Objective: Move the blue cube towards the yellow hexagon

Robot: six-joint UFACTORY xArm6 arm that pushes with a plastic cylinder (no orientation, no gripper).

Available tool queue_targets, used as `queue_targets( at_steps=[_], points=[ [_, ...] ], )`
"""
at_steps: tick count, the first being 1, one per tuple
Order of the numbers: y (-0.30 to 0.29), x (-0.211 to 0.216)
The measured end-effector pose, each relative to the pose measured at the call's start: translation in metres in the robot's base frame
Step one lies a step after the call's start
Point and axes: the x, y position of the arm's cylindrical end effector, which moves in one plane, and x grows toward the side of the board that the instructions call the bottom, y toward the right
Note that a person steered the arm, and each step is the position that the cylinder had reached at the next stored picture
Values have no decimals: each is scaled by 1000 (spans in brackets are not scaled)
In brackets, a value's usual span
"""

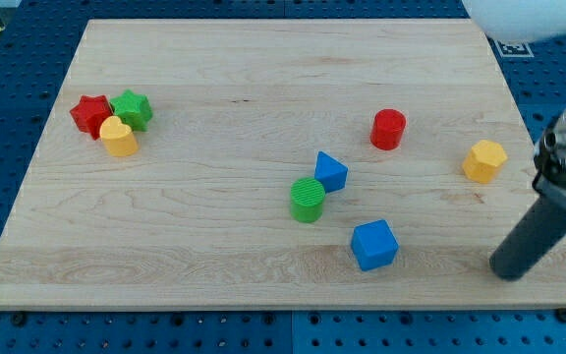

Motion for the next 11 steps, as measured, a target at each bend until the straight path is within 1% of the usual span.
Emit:
queue_targets(
  at_steps=[1,2,3,4,5,6,7,9,11],
  points=[
    [-50,12],
    [-139,12],
    [-174,12],
    [-167,2],
    [-142,-13],
    [-115,-13],
    [-92,-24],
    [-88,-60],
    [-65,-77]
  ],
)
